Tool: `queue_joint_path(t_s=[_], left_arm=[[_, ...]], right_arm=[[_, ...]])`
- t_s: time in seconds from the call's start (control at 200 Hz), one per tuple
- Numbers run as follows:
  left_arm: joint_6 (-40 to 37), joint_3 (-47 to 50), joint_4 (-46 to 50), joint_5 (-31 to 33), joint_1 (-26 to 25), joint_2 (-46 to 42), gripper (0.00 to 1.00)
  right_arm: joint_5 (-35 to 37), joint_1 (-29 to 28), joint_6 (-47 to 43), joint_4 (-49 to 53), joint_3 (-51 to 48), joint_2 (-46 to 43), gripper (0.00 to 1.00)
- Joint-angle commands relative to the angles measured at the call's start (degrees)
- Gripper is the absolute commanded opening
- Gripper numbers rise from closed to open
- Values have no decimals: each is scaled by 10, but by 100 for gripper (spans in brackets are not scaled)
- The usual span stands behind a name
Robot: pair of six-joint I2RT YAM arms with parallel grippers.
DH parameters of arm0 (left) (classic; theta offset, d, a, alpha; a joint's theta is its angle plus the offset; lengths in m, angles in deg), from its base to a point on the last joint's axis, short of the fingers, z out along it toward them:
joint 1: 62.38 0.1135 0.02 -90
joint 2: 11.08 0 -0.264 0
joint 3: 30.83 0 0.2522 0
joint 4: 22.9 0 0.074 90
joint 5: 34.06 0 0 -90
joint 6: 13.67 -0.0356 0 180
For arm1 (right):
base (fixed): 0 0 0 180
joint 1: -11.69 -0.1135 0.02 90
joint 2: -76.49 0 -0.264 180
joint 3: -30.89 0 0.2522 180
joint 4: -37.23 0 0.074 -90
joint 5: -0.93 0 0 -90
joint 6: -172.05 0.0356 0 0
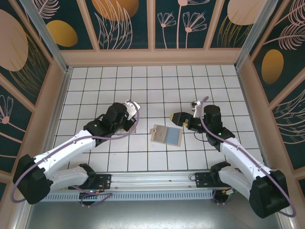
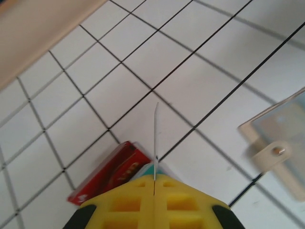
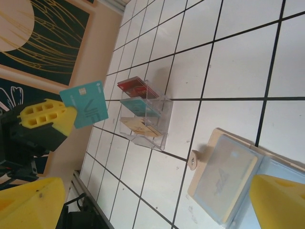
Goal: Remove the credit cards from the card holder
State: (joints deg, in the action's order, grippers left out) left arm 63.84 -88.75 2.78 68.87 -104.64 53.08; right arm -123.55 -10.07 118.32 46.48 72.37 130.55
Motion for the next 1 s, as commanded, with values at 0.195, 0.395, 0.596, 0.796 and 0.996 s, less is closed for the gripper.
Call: queue_joint_path(t_s=[0.195,0.395,0.596,0.796,0.996], left_arm=[[-272,57,-11,24,1,-11,0],[-325,80,-15,28,8,9,0],[-340,101,-32,32,18,25,0],[-345,100,-56,37,30,42,0],[-346,95,-59,33,32,63,0]], right_arm=[[15,-3,-11,-5,15,17,99],[21,-3,-4,-6,9,14,99],[24,-3,-3,-5,6,14,99],[23,-3,-1,-10,2,15,99],[22,-4,0,-17,-6,13,99]])
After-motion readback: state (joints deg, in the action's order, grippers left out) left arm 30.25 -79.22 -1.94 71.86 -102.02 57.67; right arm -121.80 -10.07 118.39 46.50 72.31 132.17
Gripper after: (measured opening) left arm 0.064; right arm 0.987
